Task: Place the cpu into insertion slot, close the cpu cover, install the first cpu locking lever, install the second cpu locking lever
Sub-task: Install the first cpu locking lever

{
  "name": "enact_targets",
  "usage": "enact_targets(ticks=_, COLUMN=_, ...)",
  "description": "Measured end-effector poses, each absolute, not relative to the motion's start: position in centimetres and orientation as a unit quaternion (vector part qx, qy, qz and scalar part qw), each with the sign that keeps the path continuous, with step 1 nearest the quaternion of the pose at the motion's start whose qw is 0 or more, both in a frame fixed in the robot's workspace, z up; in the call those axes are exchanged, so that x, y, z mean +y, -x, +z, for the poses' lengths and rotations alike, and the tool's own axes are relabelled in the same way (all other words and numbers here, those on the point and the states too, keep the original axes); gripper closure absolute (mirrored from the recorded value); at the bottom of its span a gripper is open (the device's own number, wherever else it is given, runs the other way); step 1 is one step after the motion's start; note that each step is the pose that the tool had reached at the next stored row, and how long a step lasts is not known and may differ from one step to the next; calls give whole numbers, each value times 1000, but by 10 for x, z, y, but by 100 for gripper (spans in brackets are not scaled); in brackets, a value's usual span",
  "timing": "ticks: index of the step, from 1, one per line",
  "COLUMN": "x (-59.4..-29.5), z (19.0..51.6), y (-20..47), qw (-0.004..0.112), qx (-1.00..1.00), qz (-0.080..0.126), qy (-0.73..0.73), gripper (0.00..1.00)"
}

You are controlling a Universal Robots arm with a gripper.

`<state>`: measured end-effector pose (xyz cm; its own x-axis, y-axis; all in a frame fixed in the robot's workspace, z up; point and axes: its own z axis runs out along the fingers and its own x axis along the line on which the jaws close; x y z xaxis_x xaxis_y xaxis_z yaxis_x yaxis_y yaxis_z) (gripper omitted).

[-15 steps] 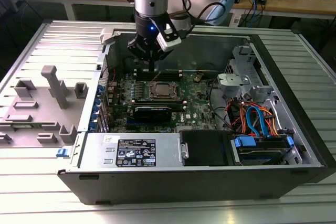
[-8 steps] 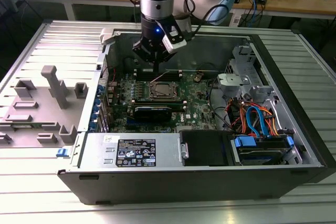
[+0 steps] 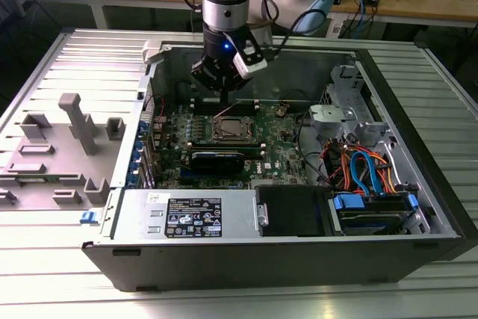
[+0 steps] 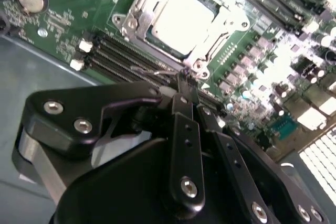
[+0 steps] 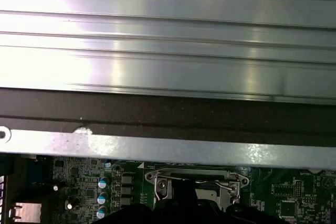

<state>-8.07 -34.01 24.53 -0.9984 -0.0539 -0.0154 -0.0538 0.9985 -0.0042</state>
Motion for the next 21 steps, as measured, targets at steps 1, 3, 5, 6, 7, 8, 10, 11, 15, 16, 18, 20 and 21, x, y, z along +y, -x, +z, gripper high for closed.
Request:
enact_targets(ticks=1, x=-340, z=244, y=80, qw=8, qx=1000, qz=-3, qy=27, gripper=89)
enact_targets(ticks=3, x=-340, z=244, y=79, qw=8, qx=1000, qz=-3, qy=27, gripper=89)
enact_targets(ticks=5, x=-340, z=243, y=78, qw=8, qx=1000, qz=-3, qy=27, gripper=89)
enact_targets(ticks=6, x=-340, z=243, y=78, qw=8, qx=1000, qz=-3, qy=27, gripper=89)
enact_targets(ticks=7, x=-340, z=243, y=78, qw=8, qx=1000, qz=-4, qy=27, gripper=89)
enact_targets(ticks=8, x=-340, z=243, y=78, qw=8, qx=1000, qz=-5, qy=27, gripper=89)
enact_targets(ticks=10, x=-340, z=243, y=78, qw=8, qx=1000, qz=-5, qy=27, gripper=89)
enact_targets(ticks=11, x=-340, z=242, y=77, qw=8, qx=1000, qz=-5, qy=27, gripper=89)
enact_targets(ticks=15, x=-340, z=241, y=76, qw=8, qx=1000, qz=-4, qy=17, gripper=89)
enact_targets(ticks=16, x=-340, z=241, y=75, qw=8, qx=1000, qz=-4, qy=15, gripper=89)
enact_targets(ticks=18, x=-340, z=239, y=75, qw=8, qx=1000, qz=-4, qy=13, gripper=89)
enact_targets(ticks=20, x=-340, z=237, y=74, qw=8, qx=1000, qz=-3, qy=10, gripper=89)
enact_targets(ticks=21, x=-340, z=237, y=73, qw=8, qx=1000, qz=-3, qy=7, gripper=89)
